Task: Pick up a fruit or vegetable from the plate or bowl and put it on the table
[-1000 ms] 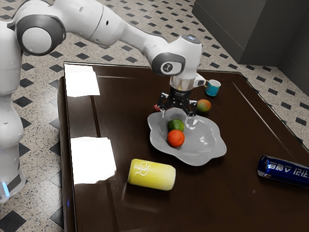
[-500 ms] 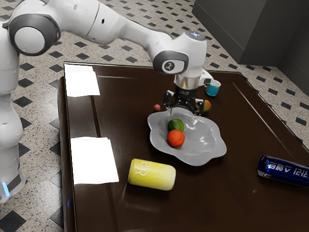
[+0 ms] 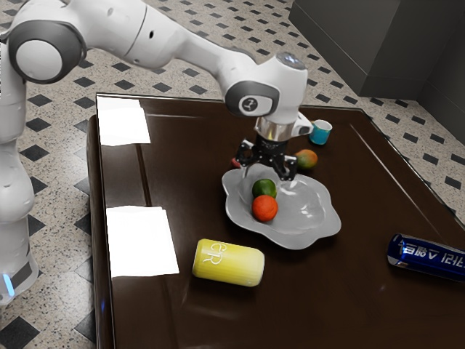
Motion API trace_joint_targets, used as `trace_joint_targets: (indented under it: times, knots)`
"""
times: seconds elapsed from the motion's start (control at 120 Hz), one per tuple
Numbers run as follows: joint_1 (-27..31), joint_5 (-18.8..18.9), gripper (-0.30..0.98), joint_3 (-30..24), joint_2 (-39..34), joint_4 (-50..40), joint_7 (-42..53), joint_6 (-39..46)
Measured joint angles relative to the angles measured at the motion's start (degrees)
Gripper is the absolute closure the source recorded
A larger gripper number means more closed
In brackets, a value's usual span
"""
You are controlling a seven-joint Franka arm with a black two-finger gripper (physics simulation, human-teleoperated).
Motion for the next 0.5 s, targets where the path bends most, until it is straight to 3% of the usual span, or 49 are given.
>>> trace_joint_targets:
  times: [0.5]
  knots:
    - [0.27, 0.42, 0.00, 0.01, 3.56, -0.02, 0.21, 2.45]
